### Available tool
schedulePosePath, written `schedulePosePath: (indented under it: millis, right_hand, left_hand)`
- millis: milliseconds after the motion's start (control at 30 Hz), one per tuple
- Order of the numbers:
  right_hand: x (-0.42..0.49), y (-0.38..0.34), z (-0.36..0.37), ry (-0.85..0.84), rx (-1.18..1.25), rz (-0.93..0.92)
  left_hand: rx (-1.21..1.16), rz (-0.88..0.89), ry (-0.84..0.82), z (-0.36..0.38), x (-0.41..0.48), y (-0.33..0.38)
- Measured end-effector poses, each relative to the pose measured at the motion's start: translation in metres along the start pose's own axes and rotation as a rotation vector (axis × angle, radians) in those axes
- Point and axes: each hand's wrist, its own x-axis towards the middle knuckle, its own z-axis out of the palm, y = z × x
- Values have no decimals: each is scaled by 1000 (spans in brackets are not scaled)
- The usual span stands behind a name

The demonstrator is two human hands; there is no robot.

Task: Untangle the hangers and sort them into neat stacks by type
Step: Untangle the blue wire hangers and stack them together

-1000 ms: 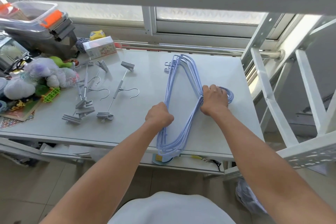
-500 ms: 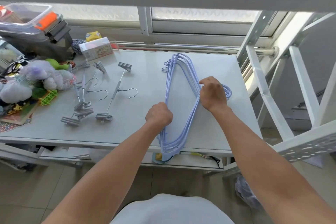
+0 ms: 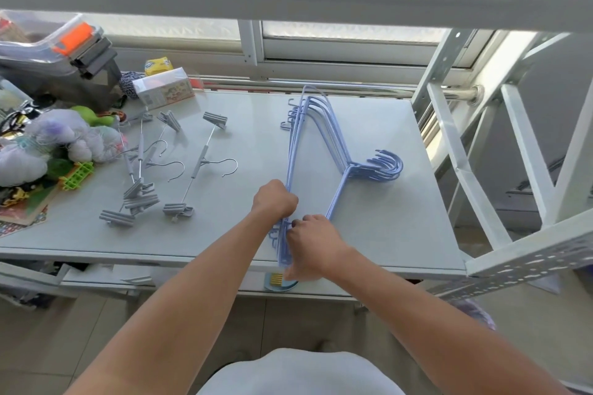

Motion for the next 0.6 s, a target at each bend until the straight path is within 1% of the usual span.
schedulePosePath:
  millis: [200,333,600]
  right_hand:
    - [4,10,1,25,51,-8]
    - [8,8,11,37,-3,-16]
    - [18,14,-1,26,66,13]
  left_hand:
    - [49,31,16,4,-3,-1]
    - [81,50,67,8,-6,3]
    - [6,19,124,-1,-1,20]
